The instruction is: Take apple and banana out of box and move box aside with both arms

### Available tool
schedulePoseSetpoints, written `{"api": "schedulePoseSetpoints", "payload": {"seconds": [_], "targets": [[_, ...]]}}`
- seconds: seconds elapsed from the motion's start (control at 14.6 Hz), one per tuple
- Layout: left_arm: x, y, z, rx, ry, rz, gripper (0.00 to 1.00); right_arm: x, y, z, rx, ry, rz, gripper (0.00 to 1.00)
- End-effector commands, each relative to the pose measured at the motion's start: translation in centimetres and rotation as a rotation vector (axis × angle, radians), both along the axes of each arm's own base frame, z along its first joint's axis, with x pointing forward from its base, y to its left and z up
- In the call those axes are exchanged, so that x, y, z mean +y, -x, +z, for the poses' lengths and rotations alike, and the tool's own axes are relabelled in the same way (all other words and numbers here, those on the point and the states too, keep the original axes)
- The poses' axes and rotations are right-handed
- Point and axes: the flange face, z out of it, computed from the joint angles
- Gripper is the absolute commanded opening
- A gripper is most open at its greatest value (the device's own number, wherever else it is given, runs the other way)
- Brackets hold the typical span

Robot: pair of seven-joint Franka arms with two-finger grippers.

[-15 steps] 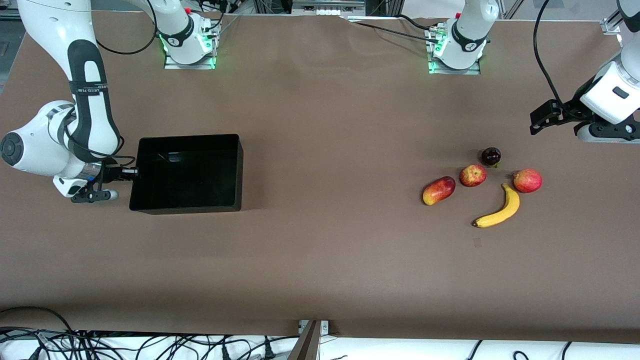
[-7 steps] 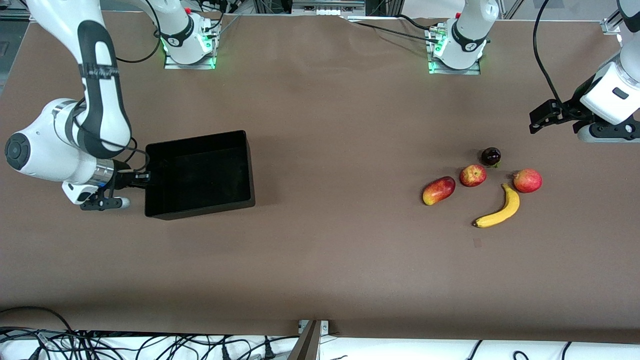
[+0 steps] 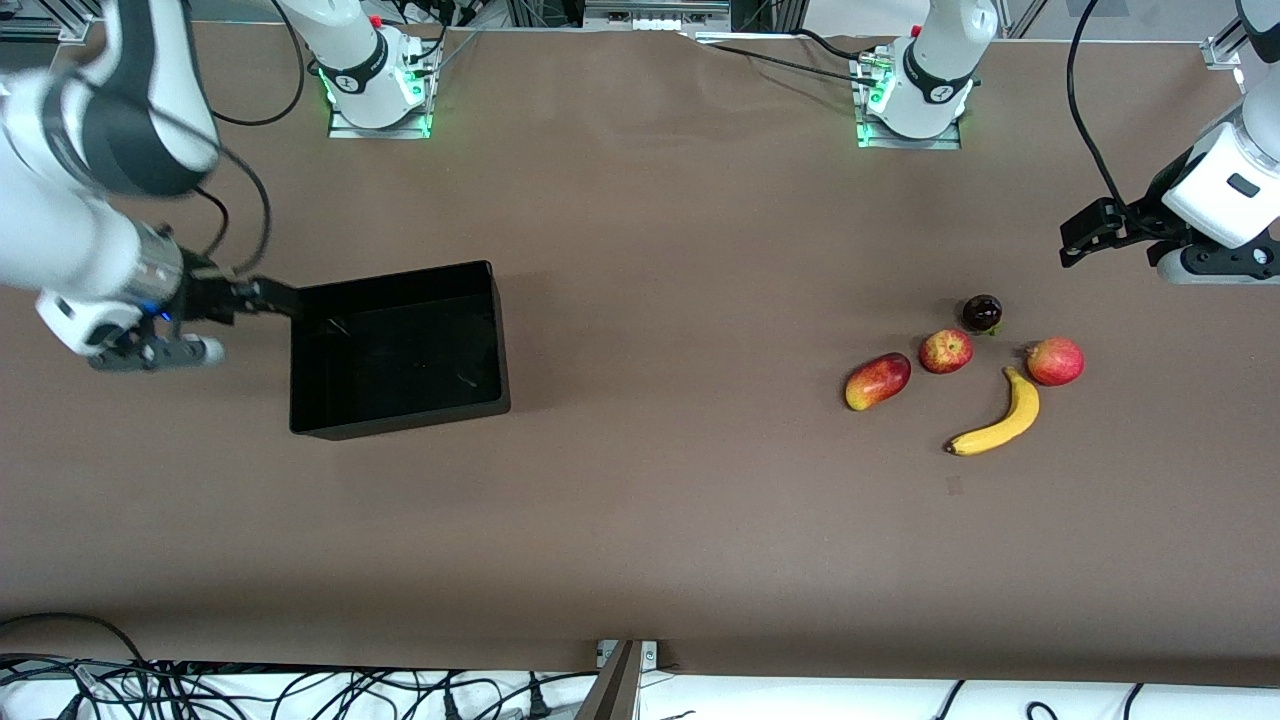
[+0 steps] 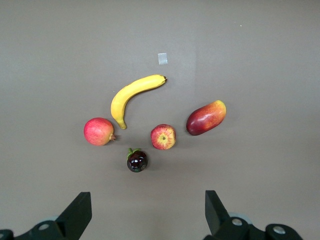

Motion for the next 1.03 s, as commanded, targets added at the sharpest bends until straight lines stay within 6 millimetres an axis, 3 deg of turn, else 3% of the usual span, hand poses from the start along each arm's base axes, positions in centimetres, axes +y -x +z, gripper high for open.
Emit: {"api": "schedulePoseSetpoints", "payload": {"seconds": [0.0,0.21,0.34,0.41,0.55,0.69,0.96], "targets": [[-0.1,-0.3,0.6,0.003,-0.02,0.005,1.0,-2.0,3.5,5.1,-0.017,0.006,-0.006,1.0],[-0.1,-0.3,0.5,0.005,-0.02,0.005,1.0,-4.2,4.7,6.5,-0.002,0.023,-0.002,1.0],[-0.1,-0.3,0.6,0.003,-0.02,0.005,1.0,-5.3,4.7,7.3,-0.016,0.032,0.031,1.0],[-0.1,-0.3,0.5,0.005,-0.02,0.005,1.0,-5.7,4.5,8.7,-0.042,0.033,0.039,1.0],[-0.1,-0.3,0.5,0.005,-0.02,0.005,1.0,-6.9,4.2,9.0,-0.047,0.069,0.029,1.0],[-0.1,-0.3,0.5,0.005,-0.02,0.005,1.0,-5.7,4.1,8.9,-0.044,0.097,0.056,1.0],[-0.1,-0.3,0.5,0.005,-0.02,0.005,1.0,-5.7,3.9,9.2,-0.053,0.079,0.04,1.0]]}}
